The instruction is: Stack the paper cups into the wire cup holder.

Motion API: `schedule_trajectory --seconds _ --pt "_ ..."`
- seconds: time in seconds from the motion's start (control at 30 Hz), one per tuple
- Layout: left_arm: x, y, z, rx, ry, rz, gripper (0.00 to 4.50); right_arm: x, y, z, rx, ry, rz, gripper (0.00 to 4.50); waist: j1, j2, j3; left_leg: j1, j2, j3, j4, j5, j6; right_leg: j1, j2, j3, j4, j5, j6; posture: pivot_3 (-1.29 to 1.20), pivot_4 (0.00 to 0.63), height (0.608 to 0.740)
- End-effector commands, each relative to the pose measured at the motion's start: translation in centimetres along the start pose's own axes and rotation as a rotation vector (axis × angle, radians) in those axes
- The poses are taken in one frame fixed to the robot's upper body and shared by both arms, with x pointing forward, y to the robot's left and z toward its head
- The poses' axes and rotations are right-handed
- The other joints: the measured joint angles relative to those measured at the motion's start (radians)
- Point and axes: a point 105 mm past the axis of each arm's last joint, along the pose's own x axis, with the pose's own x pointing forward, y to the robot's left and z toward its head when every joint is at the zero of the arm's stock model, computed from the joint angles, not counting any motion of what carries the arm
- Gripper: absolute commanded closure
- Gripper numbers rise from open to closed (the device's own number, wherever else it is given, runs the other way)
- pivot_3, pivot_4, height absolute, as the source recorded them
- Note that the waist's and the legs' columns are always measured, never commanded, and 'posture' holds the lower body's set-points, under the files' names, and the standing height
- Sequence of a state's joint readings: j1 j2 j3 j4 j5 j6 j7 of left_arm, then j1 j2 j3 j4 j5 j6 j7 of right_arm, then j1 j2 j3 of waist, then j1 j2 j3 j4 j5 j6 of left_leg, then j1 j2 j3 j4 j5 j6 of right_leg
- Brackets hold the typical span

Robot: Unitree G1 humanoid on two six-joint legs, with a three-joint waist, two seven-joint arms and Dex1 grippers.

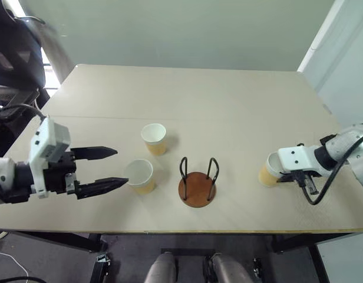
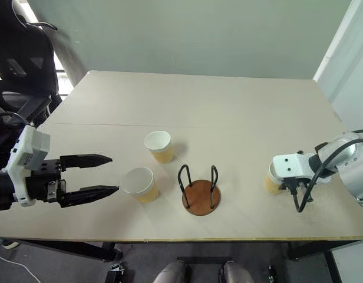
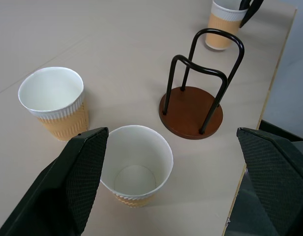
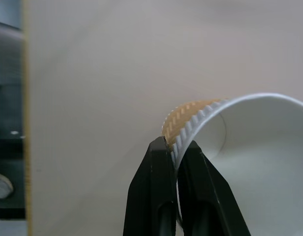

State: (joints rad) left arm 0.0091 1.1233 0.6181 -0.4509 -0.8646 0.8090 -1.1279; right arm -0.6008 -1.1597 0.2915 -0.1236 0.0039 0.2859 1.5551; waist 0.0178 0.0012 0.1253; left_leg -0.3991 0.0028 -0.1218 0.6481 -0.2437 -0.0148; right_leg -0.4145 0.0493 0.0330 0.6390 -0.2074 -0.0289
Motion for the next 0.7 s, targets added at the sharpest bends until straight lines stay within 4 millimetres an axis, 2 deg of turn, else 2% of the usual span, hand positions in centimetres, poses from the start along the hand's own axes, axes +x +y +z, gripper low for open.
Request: schedule_trajectory --seconds 0.03,0.17,0.37,0.5,0.7 --pt "-0.5 -0.2 0.7 0.033 0.004 0.006 0.00 -3.0 -0.5 2.3 -0.066 -0.078 -0.032 4.43 0.000 0.000 0.000 0.000 0.000 0.000 0.000 0.000 0.000 0.000 0.000 0.000 0.000 0.000 0.000 0.00 0.150 0.740" --pt "-0.3 -0.4 1.2 0.042 -0.015 -0.002 0.00 -3.9 -0.5 3.9 -0.103 -0.141 -0.019 4.43 -0.002 0.000 0.000 0.000 0.000 0.000 0.000 0.000 0.000 0.000 0.000 0.000 0.000 -0.001 -0.001 0.00 0.150 0.740" --pt "-0.8 -1.6 4.1 0.073 -0.227 -0.051 0.00 -3.3 -0.7 3.6 -0.098 -0.130 -0.004 4.43 0.000 -0.001 -0.001 0.000 0.000 0.000 0.001 0.000 0.000 0.000 0.000 0.000 0.001 -0.001 -0.001 0.00 0.150 0.740" --pt "-0.9 -2.6 2.6 0.048 -0.186 -0.084 0.00 -3.4 -1.0 4.0 -0.117 -0.147 -0.006 4.43 -0.004 0.000 0.000 0.000 0.000 0.000 0.000 0.000 0.000 0.000 0.000 0.000 0.002 -0.001 -0.001 0.00 0.150 0.740" --pt "-0.8 -3.2 2.1 0.071 -0.240 -0.067 0.00 -6.6 -1.3 8.2 -0.200 -0.352 -0.015 4.43 -0.009 0.002 0.001 0.001 0.000 0.000 0.000 0.002 0.000 0.000 0.000 0.000 0.004 -0.004 -0.003 0.00 0.150 0.740"
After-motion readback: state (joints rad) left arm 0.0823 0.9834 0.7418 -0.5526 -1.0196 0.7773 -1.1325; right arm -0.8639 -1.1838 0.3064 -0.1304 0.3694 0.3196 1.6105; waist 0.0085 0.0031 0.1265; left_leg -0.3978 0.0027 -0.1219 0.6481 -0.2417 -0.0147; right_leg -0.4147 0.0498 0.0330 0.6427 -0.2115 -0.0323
